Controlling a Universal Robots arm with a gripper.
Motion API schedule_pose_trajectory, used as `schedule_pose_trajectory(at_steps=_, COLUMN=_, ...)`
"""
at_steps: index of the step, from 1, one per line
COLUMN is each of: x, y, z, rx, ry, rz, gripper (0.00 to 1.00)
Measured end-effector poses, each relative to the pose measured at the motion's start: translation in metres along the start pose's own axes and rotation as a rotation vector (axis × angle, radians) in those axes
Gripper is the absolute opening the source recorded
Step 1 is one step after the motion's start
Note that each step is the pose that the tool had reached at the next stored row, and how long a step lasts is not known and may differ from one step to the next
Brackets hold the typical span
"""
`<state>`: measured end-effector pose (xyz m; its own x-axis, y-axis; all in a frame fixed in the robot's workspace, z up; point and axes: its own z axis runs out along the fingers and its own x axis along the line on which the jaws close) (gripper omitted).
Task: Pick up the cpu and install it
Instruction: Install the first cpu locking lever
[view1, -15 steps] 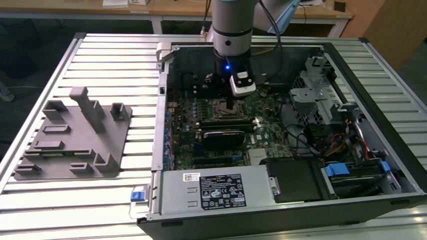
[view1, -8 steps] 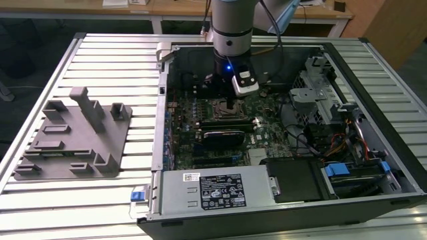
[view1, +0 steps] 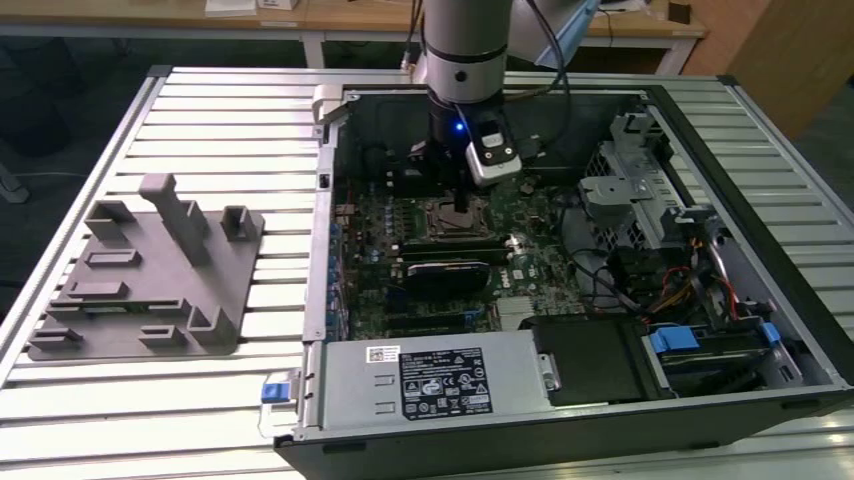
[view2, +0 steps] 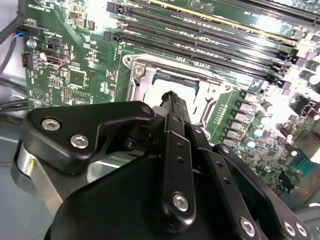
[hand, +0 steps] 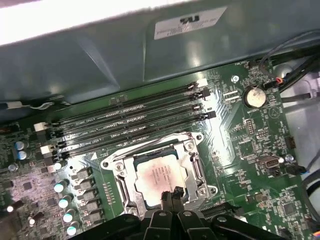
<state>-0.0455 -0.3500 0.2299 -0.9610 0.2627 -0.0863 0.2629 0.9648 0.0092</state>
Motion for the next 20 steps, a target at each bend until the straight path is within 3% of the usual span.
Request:
schedule_pose_trajectory(at_steps=3, x=-0.0004, y=0.0001, z=-0.0051, rx=-0.0002, ry=0.0000, rz=0.000, gripper=0.11)
schedule_pose_trajectory(at_steps=9, x=-0.0004, y=0.0001, z=-0.0054, rx=-0.0003, ry=-0.0001, rz=0.000, gripper=0.11)
schedule_pose_trajectory(at_steps=10, x=-0.0004, y=0.0001, z=-0.0054, rx=0.0000, ry=0.0010, rz=0.000, gripper=0.11)
schedule_pose_trajectory(at_steps=13, x=-0.0005, y=0.0001, z=-0.0055, rx=0.0038, ry=0.0135, rz=0.000, gripper=0.11)
schedule_pose_trajectory(at_steps=20, x=-0.0007, y=0.0002, z=-0.0053, rx=0.0034, ry=0.0136, rz=0.000, gripper=0.11)
